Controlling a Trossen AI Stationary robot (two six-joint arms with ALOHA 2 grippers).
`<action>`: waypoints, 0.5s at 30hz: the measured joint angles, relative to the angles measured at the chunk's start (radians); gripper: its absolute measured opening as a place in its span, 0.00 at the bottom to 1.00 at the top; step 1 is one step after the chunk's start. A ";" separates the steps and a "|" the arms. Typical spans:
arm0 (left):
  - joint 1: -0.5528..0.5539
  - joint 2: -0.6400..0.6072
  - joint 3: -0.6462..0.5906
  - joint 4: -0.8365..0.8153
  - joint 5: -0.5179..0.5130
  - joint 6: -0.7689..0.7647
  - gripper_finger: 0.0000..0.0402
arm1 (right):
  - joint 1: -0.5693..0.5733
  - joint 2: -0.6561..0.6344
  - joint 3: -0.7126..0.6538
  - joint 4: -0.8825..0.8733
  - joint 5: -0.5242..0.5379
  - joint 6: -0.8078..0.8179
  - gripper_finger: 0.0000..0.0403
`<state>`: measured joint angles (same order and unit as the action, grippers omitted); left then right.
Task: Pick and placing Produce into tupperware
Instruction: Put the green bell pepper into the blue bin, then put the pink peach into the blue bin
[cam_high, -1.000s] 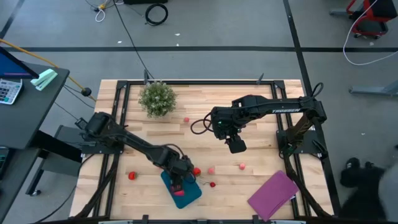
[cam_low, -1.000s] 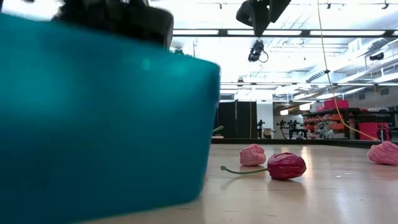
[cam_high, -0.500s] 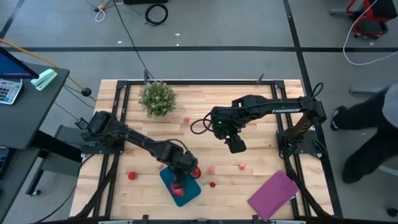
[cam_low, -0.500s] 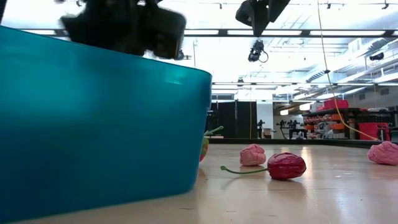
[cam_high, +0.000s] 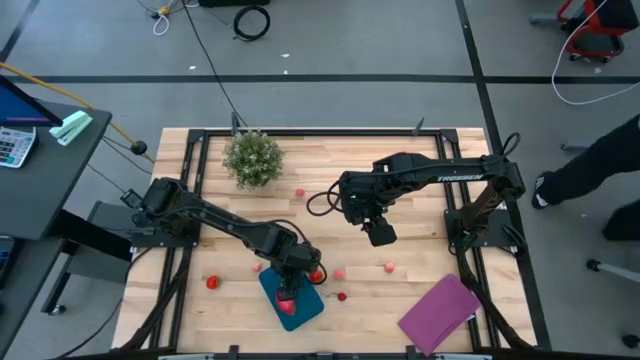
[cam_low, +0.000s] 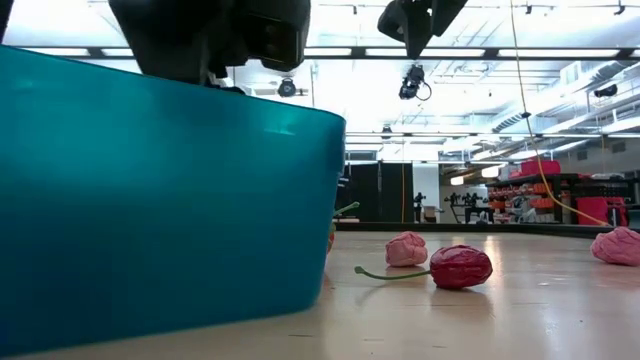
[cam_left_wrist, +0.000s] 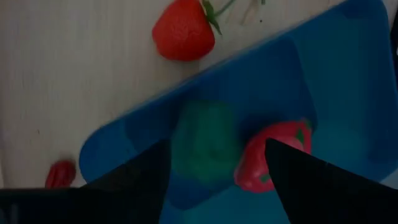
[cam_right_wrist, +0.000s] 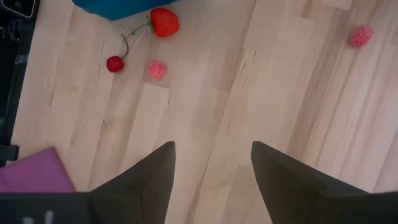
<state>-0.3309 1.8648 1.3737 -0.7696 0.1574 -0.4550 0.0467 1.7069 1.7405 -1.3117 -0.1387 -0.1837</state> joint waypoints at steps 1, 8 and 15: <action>0.000 0.000 -0.009 0.015 0.000 -0.001 0.68 | 0.000 0.000 0.000 0.000 0.000 0.000 0.55; 0.010 -0.001 -0.023 0.007 0.001 -0.024 0.74 | 0.000 0.000 0.000 0.000 0.000 0.000 0.54; 0.067 -0.007 0.091 -0.340 0.118 -0.083 0.70 | 0.000 -0.001 -0.015 0.076 0.020 0.003 0.53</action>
<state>-0.2640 1.8580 1.4644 -1.1095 0.2754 -0.5377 0.0467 1.7058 1.7250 -1.2355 -0.1183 -0.1811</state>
